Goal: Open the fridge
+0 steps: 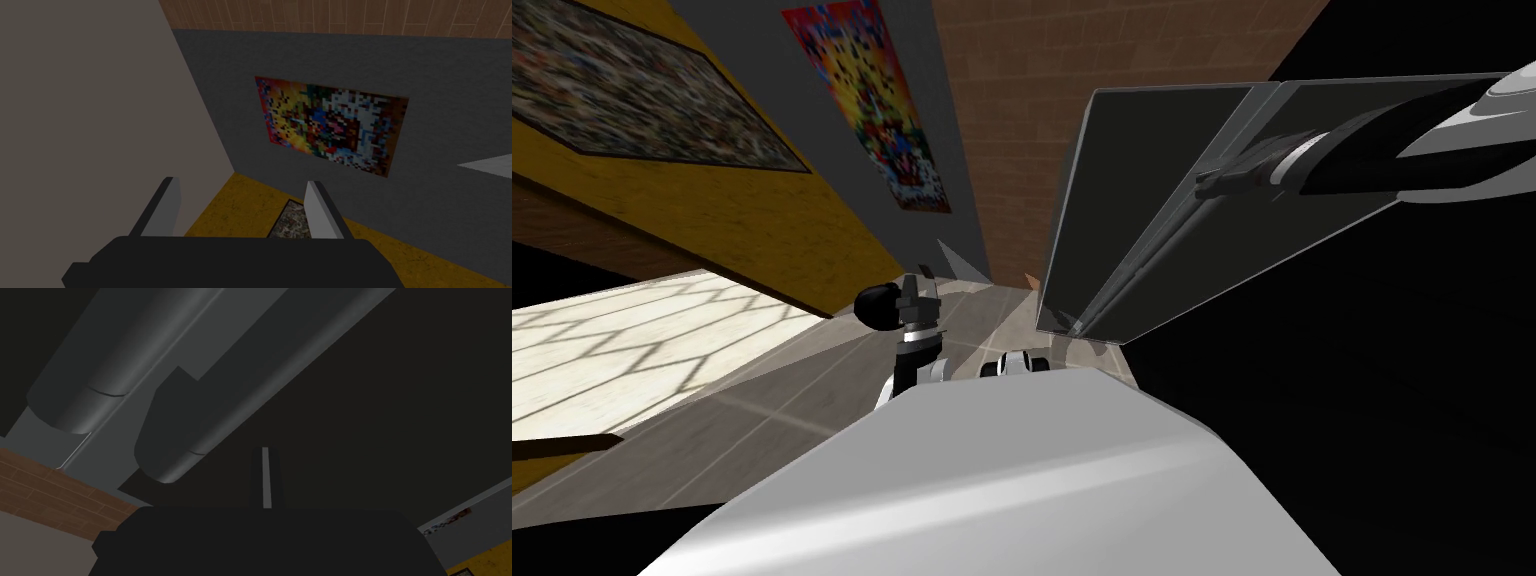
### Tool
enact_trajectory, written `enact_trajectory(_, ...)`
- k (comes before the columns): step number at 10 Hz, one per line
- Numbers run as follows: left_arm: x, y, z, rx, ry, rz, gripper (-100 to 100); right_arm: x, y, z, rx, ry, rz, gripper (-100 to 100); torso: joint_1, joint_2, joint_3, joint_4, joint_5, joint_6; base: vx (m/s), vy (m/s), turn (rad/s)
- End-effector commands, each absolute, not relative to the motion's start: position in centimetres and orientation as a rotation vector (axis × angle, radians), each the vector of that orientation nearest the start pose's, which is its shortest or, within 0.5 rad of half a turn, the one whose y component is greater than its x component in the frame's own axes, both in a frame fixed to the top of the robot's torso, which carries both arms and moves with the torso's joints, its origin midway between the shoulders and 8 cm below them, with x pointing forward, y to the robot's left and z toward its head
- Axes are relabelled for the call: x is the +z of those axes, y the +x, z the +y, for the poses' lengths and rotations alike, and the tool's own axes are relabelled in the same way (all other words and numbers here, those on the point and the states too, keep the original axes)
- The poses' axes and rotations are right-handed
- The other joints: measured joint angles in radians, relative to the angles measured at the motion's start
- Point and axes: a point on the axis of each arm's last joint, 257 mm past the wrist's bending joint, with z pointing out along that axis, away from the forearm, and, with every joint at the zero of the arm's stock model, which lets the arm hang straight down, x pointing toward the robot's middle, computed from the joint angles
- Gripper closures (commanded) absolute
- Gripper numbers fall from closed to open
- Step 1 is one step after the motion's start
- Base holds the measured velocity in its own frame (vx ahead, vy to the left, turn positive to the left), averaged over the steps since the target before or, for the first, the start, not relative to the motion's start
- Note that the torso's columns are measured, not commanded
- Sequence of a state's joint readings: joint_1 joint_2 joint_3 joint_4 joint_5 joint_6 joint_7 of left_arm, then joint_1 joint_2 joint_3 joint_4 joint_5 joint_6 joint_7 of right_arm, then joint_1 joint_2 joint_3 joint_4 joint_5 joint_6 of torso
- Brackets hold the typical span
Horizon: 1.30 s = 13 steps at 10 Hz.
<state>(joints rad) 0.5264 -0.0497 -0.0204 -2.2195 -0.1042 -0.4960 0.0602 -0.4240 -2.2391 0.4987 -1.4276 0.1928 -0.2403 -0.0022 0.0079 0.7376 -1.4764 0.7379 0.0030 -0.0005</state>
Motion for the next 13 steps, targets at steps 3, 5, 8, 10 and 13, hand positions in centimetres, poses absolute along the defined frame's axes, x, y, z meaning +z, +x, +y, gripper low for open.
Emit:
enact_trajectory(3,-1.3,35.6,27.0,-1.285,-0.726,0.679,0,26.6,47.3,-59.7,-0.785,-0.514,1.642,100,-0.005,0.002,0.001,0.001,-0.002,0.0,0.017,0.281,-0.142)
enact_trajectory(5,-1.3,35.6,27.0,-1.284,-0.726,0.679,0,26.9,46.5,-61.1,-0.825,-0.476,1.657,100,-0.011,-0.001,-0.001,0.0,-0.004,0.001,0.032,0.256,-0.15)
enact_trajectory(8,-1.3,35.6,27.0,-1.284,-0.726,0.679,0,27.2,46.0,-62.2,-0.854,-0.452,1.666,100,-0.008,0.001,0.001,0.0,-0.003,0.0,0.003,0.211,-0.111)
enact_trajectory(10,-1.3,35.6,27.0,-1.284,-0.725,0.679,0,27.4,46.3,-61.2,-0.829,-0.464,1.659,-100,-0.024,-0.001,0.0,0.0,-0.008,0.0,0.022,-0.136,0.07)
enact_trajectory(13,-1.3,35.6,27.0,-1.284,-0.725,0.679,0,27.6,46.6,-59.9,-0.796,-0.483,1.65,-100,-0.009,0.0,0.0,0.0,-0.004,0.0,0.014,-0.187,0.05)
